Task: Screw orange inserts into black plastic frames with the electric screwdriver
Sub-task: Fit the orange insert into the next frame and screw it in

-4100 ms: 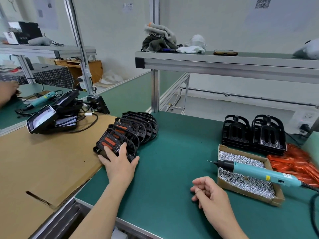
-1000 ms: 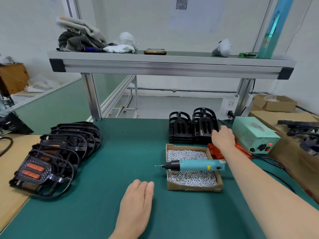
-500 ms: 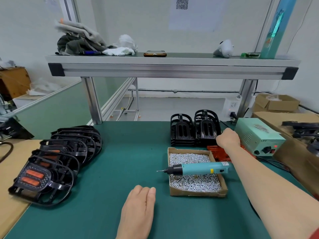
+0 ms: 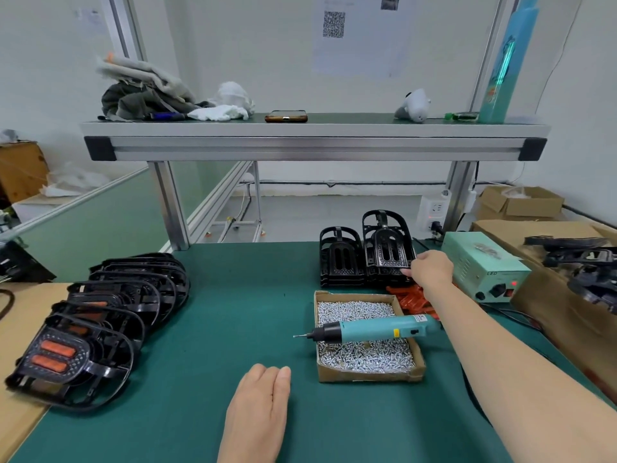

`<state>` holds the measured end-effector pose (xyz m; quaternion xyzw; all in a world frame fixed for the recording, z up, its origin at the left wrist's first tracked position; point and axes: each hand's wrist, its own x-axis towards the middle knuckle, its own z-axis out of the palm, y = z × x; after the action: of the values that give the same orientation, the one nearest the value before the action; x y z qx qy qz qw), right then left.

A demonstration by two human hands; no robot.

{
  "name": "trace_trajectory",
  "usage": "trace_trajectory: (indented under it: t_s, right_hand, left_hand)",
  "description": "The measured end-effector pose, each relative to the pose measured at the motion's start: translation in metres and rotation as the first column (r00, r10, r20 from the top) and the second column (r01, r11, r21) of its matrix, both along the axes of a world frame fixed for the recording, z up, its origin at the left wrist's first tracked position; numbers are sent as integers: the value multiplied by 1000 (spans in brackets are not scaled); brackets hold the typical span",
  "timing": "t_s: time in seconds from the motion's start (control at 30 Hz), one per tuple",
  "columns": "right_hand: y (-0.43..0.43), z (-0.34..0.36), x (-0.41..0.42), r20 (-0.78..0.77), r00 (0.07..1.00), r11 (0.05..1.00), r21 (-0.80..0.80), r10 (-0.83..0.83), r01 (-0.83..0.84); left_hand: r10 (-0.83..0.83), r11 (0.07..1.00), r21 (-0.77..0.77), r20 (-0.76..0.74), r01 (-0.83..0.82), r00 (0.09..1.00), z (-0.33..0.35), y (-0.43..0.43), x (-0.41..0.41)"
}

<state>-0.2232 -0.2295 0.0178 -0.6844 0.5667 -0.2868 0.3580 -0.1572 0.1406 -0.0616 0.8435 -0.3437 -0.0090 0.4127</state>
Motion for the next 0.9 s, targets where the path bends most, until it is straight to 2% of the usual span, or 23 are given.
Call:
trace_trajectory:
  t_s: [0.2, 0.4, 0.57, 0.9]
  right_hand:
    - [13, 2, -2, 340, 940, 993, 119, -43, 2]
    - [35, 5, -4, 491, 871, 986, 151, -7, -77]
    - [82, 12, -13, 639, 769, 962, 196, 22, -191]
    - [187, -7, -26, 754, 644, 904, 178, 128, -388]
  left_hand:
    - [-7, 1000, 4, 18, 7, 1000, -1, 1, 1]
    - [-13, 1000, -4, 23, 14, 1000, -4, 2, 2]
    - [-42, 998, -42, 1, 42, 999, -4, 3, 2]
    - [-132, 972, -186, 86, 146, 988, -3, 8, -4]
